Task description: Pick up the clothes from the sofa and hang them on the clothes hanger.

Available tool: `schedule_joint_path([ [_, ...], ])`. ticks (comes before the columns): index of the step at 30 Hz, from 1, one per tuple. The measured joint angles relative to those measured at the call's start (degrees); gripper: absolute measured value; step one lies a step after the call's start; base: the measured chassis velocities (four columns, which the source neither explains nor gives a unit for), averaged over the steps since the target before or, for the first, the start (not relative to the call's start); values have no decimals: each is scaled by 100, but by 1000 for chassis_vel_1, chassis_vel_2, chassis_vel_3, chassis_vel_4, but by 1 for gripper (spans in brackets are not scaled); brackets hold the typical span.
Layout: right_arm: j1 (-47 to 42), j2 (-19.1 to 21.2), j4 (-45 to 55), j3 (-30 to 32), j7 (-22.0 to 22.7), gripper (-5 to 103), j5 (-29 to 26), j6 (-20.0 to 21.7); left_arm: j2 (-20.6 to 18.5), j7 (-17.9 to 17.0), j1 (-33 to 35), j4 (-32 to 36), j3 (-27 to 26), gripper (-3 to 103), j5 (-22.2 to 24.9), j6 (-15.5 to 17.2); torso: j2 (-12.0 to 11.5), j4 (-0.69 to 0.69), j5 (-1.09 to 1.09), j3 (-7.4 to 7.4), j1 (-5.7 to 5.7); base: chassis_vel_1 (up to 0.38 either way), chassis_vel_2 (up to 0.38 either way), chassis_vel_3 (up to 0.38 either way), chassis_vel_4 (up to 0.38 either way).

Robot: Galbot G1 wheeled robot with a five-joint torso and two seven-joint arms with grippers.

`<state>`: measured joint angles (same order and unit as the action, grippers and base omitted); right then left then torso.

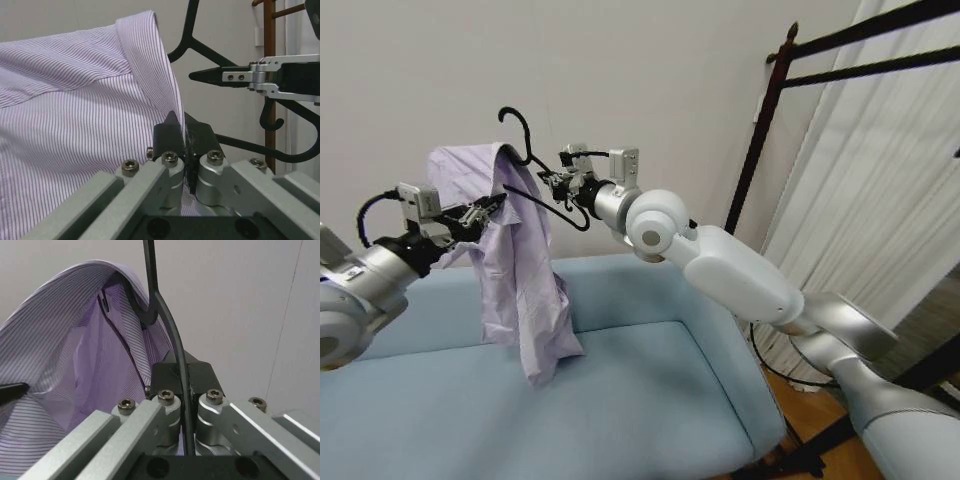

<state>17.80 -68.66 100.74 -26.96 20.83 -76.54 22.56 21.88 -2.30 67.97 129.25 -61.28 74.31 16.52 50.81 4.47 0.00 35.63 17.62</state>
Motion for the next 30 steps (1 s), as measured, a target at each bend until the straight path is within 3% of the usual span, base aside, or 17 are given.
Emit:
schedule_joint_path([
  [10, 65, 179, -144, 131, -277, 2, 21, -3, 161, 104, 314, -77, -305, 1, -44, -17, 0, 0, 1, 0, 0, 0, 0, 0, 0],
  [20, 86, 309, -16, 128, -472, 2, -29, 40, 271, -62, 153, -353, 76, -2, -503, -67, 0, -1, 1, 0, 0, 0, 0, 0, 0],
  [24, 123, 353, -6, 111, -527, 2, -28, 68, 314, -177, 83, -444, 247, 12, -656, -66, 0, 0, 0, 0, 0, 0, 0, 0, 0],
  [27, 131, 360, -6, 98, -532, 2, -24, 75, 328, -187, 64, -460, 286, 12, -669, -66, 0, -1, 0, 0, 0, 0, 0, 0, 0],
  [28, 136, 357, -7, 84, -532, 2, -23, 87, 341, -188, 60, -461, 300, 28, -672, -67, 0, -1, 0, 0, 0, 0, 0, 0, 0],
  [30, 147, 352, -11, 75, -532, 2, -22, 90, 347, -188, 60, -457, 301, 34, -671, -68, 0, -1, 0, 0, 0, 0, 0, 0, 0],
])
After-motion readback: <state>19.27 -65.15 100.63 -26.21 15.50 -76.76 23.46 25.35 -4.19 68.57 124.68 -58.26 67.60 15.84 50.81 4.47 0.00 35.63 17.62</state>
